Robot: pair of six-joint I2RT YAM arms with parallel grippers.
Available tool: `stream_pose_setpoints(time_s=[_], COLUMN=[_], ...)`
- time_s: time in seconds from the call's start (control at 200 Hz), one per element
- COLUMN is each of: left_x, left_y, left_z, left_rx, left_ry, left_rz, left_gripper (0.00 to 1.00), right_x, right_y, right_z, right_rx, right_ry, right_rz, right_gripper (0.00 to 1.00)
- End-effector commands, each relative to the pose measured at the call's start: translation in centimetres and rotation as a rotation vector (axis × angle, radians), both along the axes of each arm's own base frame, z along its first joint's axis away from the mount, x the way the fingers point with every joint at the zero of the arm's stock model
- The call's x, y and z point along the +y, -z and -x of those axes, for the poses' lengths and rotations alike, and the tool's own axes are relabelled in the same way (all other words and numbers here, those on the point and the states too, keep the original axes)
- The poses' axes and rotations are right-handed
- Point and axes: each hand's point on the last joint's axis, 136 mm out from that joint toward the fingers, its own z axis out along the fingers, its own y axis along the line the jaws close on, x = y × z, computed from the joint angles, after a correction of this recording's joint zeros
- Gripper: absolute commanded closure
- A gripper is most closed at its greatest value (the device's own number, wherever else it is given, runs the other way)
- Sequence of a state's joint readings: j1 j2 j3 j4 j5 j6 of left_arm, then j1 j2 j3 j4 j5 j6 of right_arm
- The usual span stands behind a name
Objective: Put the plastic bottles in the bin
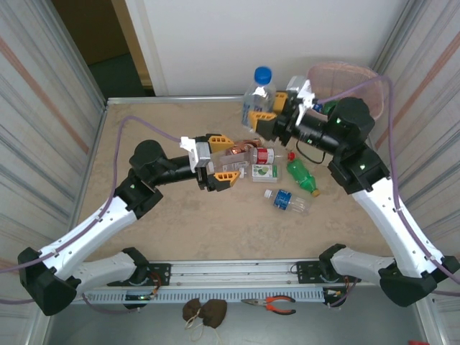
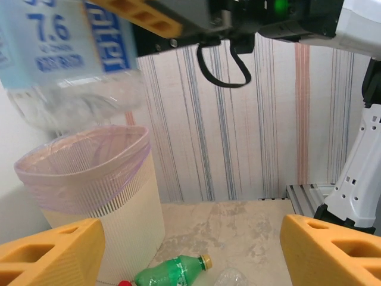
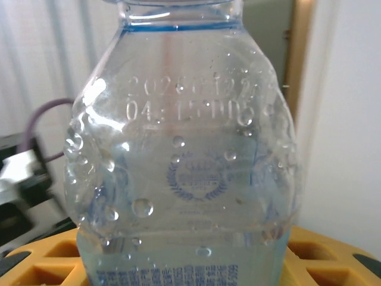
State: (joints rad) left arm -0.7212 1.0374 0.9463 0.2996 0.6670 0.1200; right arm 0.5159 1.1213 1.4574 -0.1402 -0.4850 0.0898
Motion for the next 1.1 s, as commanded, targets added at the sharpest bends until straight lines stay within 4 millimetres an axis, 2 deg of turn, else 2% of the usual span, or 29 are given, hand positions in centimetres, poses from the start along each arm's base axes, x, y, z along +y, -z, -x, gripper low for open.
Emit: stream_pose_setpoints(time_s=[0.0,0.195,0.371,0.561,0.611,0.761,0.952,1.097], left_x=[0.5,0.3,0.4,0.5,0.6,1.4,2.8,3.3], left_y=[-0.3,-0.2,-0.2,-0.4,-0.5,-0.5,-0.2,-0.3], left_z=[-0.1,-0.1,-0.1,-0.2,-0.1,0.4,0.5,0.9], left_rx=[-0.027,-0.021,-0.024,-0.026,-0.028,-0.036,-0.038,-0.037], left_ry=[-0.024,-0.017,-0.02,-0.026,-0.026,-0.048,-0.112,-0.125], left_rz=[0.001,-0.012,-0.013,-0.011,-0.011,-0.018,-0.011,-0.019], left_gripper=[0.23,0.23,0.23,0.23,0.23,0.23,0.23,0.23], right_x=[-4.0,-11.1,-16.6,-19.9,-21.4,-25.1,-27.4,-28.3], right_y=[-1.0,0.7,3.7,7.5,8.7,12.0,15.1,17.1], right_z=[-3.8,-9.8,-14.5,-18.7,-19.6,-21.6,-23.5,-24.8], right_rx=[0.113,0.31,0.513,0.672,0.717,0.819,0.936,0.986], right_ry=[0.196,0.433,0.6,0.74,0.817,1.048,1.223,1.294], right_rz=[-0.067,-0.182,-0.356,-0.49,-0.56,-0.743,-0.905,-0.988], right_gripper=[0.54,0.56,0.58,0.57,0.53,0.54,0.53,0.52])
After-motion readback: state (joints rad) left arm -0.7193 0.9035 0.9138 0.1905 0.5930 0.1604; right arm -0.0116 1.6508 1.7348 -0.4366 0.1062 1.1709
